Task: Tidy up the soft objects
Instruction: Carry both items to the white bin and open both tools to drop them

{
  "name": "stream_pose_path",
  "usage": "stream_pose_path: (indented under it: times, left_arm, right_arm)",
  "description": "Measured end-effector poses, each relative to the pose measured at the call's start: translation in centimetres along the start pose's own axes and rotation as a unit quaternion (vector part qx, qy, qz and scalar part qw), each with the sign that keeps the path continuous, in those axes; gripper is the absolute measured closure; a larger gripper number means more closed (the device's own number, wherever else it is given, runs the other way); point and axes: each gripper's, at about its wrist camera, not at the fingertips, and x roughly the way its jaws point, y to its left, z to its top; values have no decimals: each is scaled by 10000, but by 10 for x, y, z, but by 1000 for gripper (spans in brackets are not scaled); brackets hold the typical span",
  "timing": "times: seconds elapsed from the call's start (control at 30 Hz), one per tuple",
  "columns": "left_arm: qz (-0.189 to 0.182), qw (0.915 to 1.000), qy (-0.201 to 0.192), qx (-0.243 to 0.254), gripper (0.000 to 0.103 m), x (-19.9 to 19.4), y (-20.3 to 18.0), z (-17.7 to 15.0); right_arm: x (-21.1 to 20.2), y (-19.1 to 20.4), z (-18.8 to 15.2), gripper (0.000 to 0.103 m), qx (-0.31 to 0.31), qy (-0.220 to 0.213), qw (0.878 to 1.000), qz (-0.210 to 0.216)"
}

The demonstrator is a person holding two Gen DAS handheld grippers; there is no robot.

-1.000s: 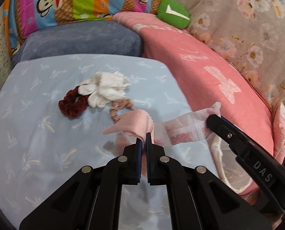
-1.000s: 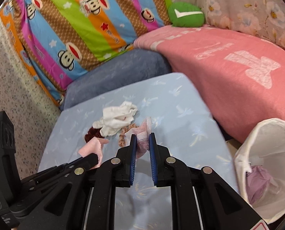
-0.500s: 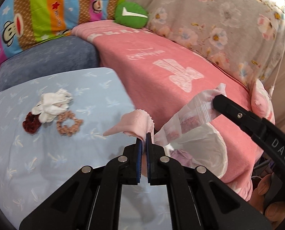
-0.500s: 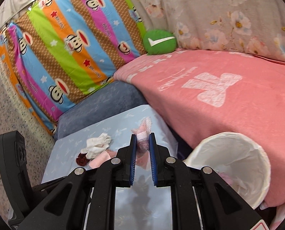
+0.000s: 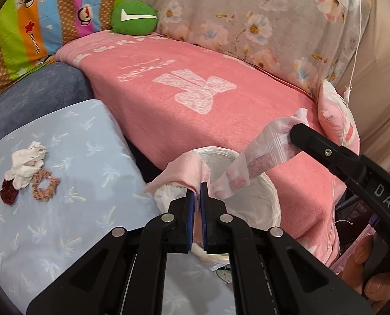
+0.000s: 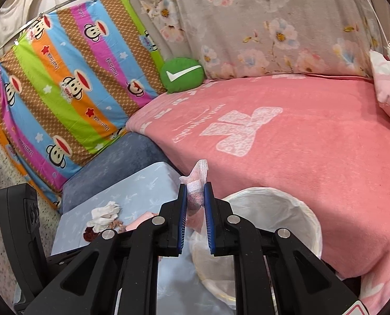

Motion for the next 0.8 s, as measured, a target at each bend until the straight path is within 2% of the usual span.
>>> stream_pose_path:
  times: [0.23, 0.27, 0.3, 0.33, 0.37, 0.4, 0.8]
  left_arm:
    - [-109, 9999, 102, 73, 96, 11, -16, 3]
    - [-101, 9999, 110, 81, 90, 12, -17, 3]
    - [-89, 9999, 111, 77, 77, 12, -17, 3]
    - [-80, 9999, 96, 63, 69, 12, -18, 3]
    - [-61, 10000, 56, 40, 56, 11, -18, 3]
    - [-46, 10000, -9, 25, 53, 9, -18, 3]
    - [213, 9997, -101, -21, 50, 6, -9, 3]
  right_arm:
    - [-4, -19, 1, 91, 129, -37, 9999, -98]
    - [-3, -21, 1, 91, 142, -37, 9998, -108]
    - [-3, -22, 2, 91, 151, -37, 9998, -110]
    - [-3, -23, 2, 91, 157, -34, 9998, -114]
    - [-3, -23, 2, 91, 162, -31, 9998, -118]
    - [-2, -24, 2, 91, 166, -25, 9998, -120]
    - [4, -22, -3, 81, 235, 62, 9996, -115]
